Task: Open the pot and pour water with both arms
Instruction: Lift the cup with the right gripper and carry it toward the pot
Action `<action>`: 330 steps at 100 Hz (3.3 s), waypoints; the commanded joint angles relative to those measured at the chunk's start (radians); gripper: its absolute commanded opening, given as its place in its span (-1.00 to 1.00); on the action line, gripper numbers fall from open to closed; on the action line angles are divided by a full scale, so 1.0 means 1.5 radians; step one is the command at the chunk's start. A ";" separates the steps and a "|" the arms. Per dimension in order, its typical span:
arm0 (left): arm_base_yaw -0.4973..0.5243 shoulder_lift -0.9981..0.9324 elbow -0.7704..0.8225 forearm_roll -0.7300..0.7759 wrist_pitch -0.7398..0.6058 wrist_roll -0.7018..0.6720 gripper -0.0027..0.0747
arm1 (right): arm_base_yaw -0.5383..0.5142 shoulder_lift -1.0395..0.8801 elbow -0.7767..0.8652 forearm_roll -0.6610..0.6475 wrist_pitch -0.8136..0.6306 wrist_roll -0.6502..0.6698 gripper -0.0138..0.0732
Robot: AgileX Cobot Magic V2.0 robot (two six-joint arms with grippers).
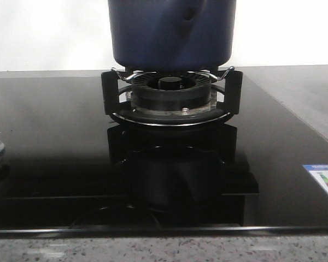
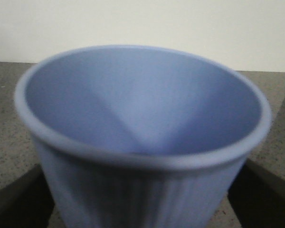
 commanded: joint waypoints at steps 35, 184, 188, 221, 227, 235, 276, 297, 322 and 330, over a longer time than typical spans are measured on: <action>0.000 -0.034 -0.027 -0.071 0.014 -0.005 -0.28 | -0.002 0.018 -0.053 -0.001 -0.087 -0.007 0.79; 0.000 -0.034 -0.027 -0.071 0.032 -0.005 -0.28 | -0.002 0.080 -0.098 0.016 -0.103 -0.007 0.74; 0.000 -0.034 -0.027 -0.071 0.032 -0.005 -0.28 | -0.002 0.080 -0.098 0.016 -0.103 -0.007 0.66; 0.000 -0.034 -0.027 -0.071 0.032 -0.005 -0.28 | -0.002 0.080 -0.098 0.016 -0.094 -0.007 -0.03; 0.000 -0.034 -0.027 -0.071 0.032 -0.005 -0.28 | -0.002 0.080 -0.098 0.016 -0.094 -0.007 -0.04; 0.000 -0.034 -0.027 -0.071 0.032 -0.005 -0.28 | -0.002 0.080 -0.098 0.016 -0.094 -0.007 -0.04; 0.000 -0.034 -0.027 -0.071 0.034 -0.005 -0.28 | -0.002 -0.030 -0.081 -0.058 -0.056 -0.007 -0.04; 0.000 -0.034 -0.027 -0.071 0.034 -0.005 -0.28 | 0.021 -0.111 -0.080 -0.100 -0.006 -0.005 -0.04; 0.000 -0.034 -0.027 -0.041 0.034 -0.005 -0.28 | 0.085 -0.191 -0.102 -0.119 0.100 -0.002 -0.04; 0.000 -0.034 -0.027 -0.031 0.034 -0.016 -0.28 | 0.099 -0.209 -0.127 -0.127 0.154 -0.003 -0.04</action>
